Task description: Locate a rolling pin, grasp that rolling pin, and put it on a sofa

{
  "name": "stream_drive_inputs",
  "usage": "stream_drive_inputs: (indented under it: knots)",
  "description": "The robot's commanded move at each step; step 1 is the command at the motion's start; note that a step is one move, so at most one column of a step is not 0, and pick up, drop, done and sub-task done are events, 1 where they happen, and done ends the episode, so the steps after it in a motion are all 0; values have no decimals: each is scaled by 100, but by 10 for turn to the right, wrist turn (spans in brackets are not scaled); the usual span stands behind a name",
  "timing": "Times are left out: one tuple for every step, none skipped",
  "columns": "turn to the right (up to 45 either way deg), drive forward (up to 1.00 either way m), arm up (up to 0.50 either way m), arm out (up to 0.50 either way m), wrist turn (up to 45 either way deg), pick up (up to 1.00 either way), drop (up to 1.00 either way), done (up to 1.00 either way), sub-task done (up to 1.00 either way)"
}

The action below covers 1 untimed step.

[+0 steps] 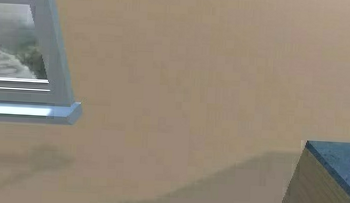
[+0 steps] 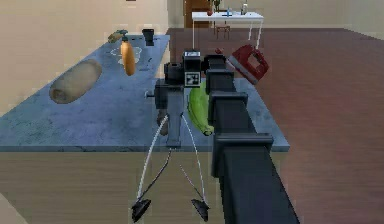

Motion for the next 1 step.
stream_drive_inputs:
  knots:
    - [0,0,0,0,450,0,0,0,0]
